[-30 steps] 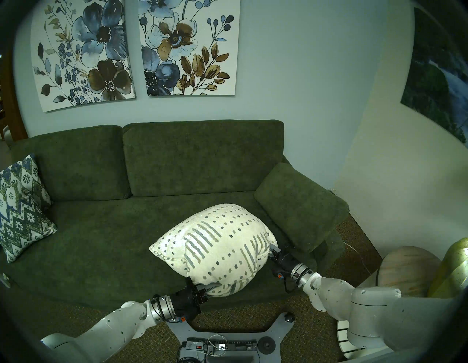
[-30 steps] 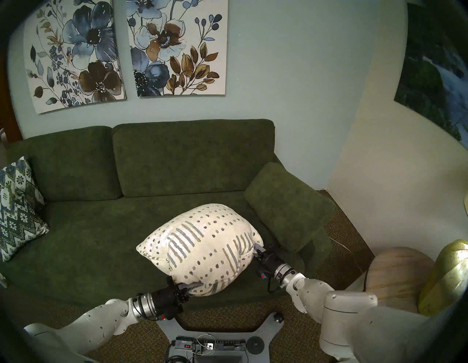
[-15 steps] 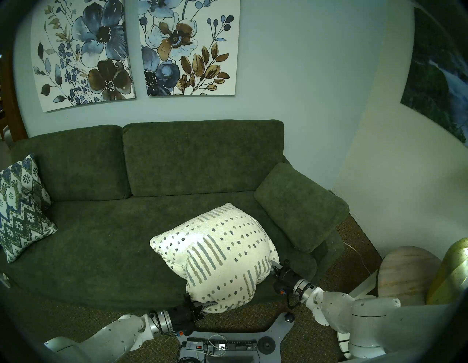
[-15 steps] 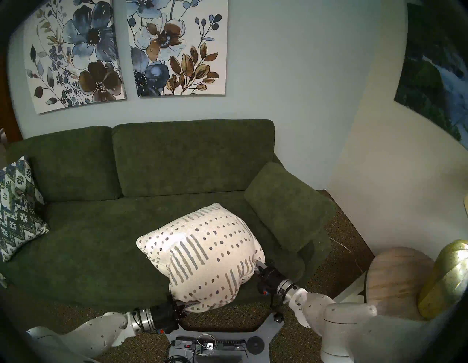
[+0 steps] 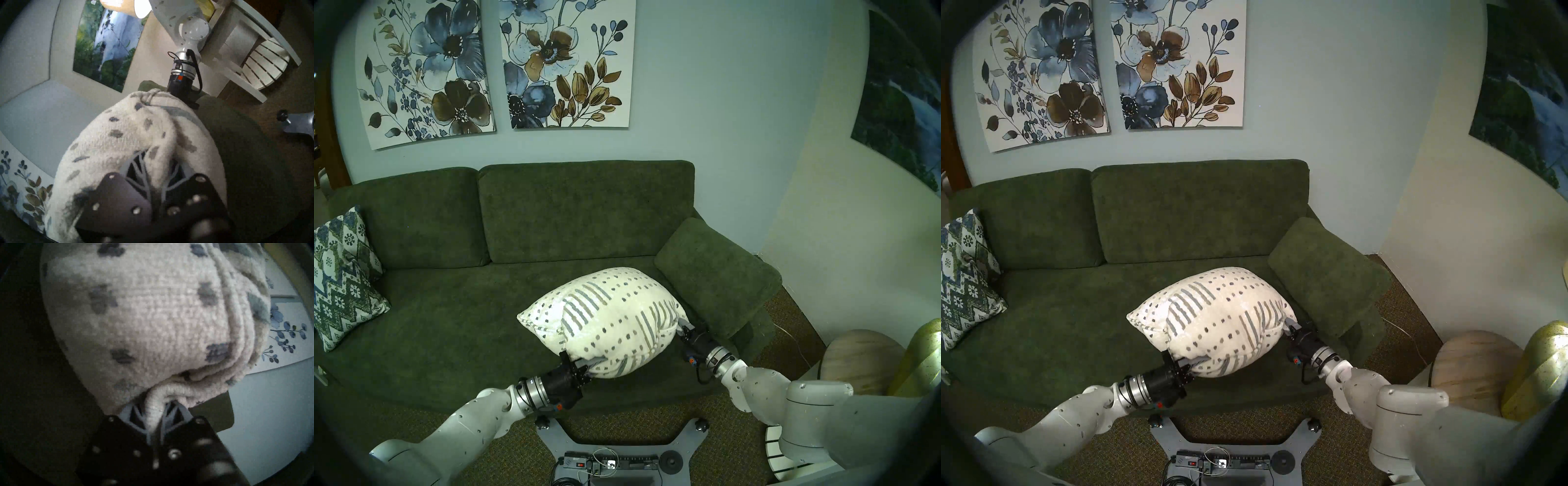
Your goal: Fluff a cushion
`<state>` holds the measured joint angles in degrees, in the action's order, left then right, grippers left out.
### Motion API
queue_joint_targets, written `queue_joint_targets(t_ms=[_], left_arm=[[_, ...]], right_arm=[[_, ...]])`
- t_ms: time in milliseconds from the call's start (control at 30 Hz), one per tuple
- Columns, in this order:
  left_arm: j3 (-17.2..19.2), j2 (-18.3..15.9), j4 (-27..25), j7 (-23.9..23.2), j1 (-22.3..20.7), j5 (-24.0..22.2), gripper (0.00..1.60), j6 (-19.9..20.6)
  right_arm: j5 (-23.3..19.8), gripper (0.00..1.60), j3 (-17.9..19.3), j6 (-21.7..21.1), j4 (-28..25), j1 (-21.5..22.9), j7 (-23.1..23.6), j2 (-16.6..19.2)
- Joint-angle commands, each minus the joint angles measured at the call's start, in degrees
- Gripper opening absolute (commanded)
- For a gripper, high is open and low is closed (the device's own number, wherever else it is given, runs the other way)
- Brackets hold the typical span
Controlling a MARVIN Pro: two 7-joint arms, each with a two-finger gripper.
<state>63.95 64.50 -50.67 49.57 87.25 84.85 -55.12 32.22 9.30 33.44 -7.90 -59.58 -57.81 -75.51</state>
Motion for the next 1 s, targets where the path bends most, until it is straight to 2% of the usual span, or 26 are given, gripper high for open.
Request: queue_joint_targets(t_ms=[0, 67, 133, 167, 267, 300, 733, 800, 833, 967], left_arm=[[3.4, -0.5, -6.2, 3.3, -5.9, -1.0, 0.00, 0.3], [4.2, -0.8, -7.6, 3.4, -6.3, -1.1, 0.00, 0.3], [4.7, -1.4, -11.1, 3.4, -8.2, -1.1, 0.00, 0.3], [5.3, -1.5, -10.1, 3.5, -7.6, -1.2, 0.00, 0.2], [6.3, -2.2, -13.7, 3.5, -9.1, -1.4, 0.00, 0.2], [6.4, -2.2, -13.3, 3.5, -9.1, -1.4, 0.00, 0.1], [9.2, -4.7, -23.9, 3.5, -8.0, -1.6, 0.00, 0.2], [9.1, -4.7, -22.9, 3.4, -8.0, -1.5, 0.00, 0.2], [9.1, -5.0, -25.3, 3.4, -7.3, -1.4, 0.00, 0.2], [8.6, -5.7, -27.7, 3.8, -4.9, -1.0, 0.00, 0.1]], right_arm=[[0.2, 0.00, 0.9, -0.3, -2.4, 6.0, -3.6, -0.7], [0.3, 0.00, 1.2, -0.3, -2.8, 6.7, -4.5, -0.7], [0.6, 0.00, 1.1, -0.4, -3.0, 9.6, -5.3, -0.8], [0.6, 0.00, 1.4, -0.5, -3.3, 8.3, -5.8, -0.9], [1.0, 0.00, 1.3, -0.5, -3.8, 11.1, -6.8, -1.0], [1.0, 0.00, 1.3, -0.5, -3.8, 10.6, -6.9, -1.1], [2.9, 0.00, -0.2, -2.2, -5.5, 11.0, -10.1, -2.3], [2.9, 0.00, -0.3, -2.3, -5.6, 10.9, -10.1, -2.4], [3.2, 0.00, -0.7, -2.7, -5.8, 10.7, -10.6, -2.6], [4.4, 0.00, -2.2, -3.6, -6.1, 9.7, -11.2, -2.8]])
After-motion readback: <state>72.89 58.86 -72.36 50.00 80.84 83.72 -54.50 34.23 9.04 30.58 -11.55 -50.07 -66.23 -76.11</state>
